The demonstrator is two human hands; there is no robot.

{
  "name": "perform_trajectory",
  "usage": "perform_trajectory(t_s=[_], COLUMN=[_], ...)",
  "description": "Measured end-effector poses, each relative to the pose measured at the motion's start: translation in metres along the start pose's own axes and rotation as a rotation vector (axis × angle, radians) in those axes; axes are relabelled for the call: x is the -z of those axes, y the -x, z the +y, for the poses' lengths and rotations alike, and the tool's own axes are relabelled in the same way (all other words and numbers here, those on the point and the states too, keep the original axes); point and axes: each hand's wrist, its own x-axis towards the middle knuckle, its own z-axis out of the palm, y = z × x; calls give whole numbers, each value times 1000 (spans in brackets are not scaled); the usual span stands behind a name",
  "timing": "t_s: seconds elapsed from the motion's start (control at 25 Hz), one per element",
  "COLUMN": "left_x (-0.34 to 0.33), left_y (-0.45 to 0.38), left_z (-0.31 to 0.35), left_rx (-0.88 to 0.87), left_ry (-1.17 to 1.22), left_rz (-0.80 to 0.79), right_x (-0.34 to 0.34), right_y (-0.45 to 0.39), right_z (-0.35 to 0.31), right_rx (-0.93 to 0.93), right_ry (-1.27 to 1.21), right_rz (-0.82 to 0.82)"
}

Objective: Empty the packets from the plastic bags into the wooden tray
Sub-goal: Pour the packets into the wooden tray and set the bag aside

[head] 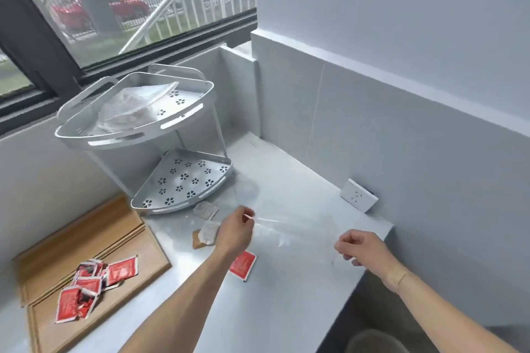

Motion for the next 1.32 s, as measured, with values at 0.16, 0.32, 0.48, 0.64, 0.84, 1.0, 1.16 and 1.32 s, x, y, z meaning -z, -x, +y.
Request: perform_trajectory(t_s=[0.16, 0.32, 0.48, 0.64, 0.84, 1.0, 1.16, 1.32], left_x=[-55, -94, -117, -125, -124, -105, -74, -31], left_y=[-29, -51, -67, -74, -73, -70, -61, -49], left_z=[35, 55, 54, 49, 44, 35, 18, -1], left_rx=[-59, -122, -165, -225, -230, -211, -195, -157], left_ry=[-67, -98, -231, -427, -441, -307, -265, -264], left_rz=[-140, -306, -353, -343, -320, -270, -199, -153], right_x=[30, 33, 23, 18, 25, 35, 26, -7], right_y=[-4, -13, -20, -31, -36, -33, -38, -48], right_z=[40, 67, 71, 64, 55, 38, 4, -42], right_rx=[-48, -100, -138, -226, -277, -187, -15, 187], right_ry=[-7, 11, 78, 155, 369, 611, 808, 923], right_rz=[149, 347, 404, 379, 323, 236, 124, -20])
